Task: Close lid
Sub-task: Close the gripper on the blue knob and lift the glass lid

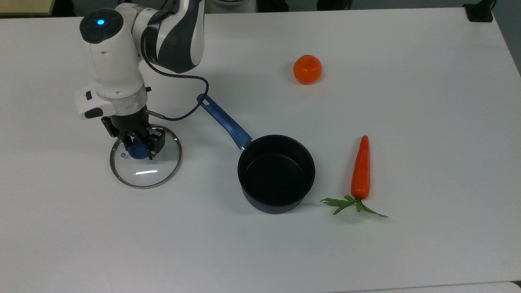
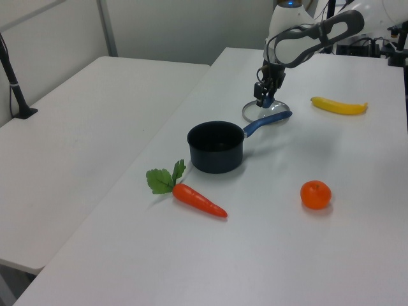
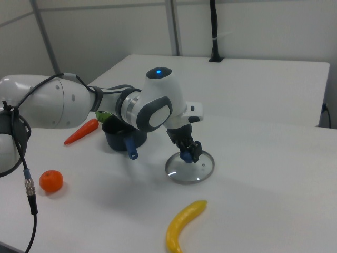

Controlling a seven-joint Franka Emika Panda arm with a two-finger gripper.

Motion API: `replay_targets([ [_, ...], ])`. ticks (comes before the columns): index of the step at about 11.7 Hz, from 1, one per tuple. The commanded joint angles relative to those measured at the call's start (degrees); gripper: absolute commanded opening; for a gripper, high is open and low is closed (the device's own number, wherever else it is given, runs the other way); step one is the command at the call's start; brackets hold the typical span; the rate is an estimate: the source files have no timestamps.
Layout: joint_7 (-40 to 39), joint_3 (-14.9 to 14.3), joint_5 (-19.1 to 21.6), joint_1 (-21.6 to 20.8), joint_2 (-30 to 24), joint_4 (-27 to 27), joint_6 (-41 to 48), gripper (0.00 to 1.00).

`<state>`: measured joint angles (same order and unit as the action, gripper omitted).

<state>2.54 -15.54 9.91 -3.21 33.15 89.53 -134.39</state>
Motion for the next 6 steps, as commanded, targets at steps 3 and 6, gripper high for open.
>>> replay_targets([
  [3, 1.0, -0.5, -0.9, 0.2, -3.4, -0.3, 0.1, 0.42],
  [6, 1.2, -0.6, -0.6, 1.7, -6.3, -3.6, 7.6, 0.42],
])
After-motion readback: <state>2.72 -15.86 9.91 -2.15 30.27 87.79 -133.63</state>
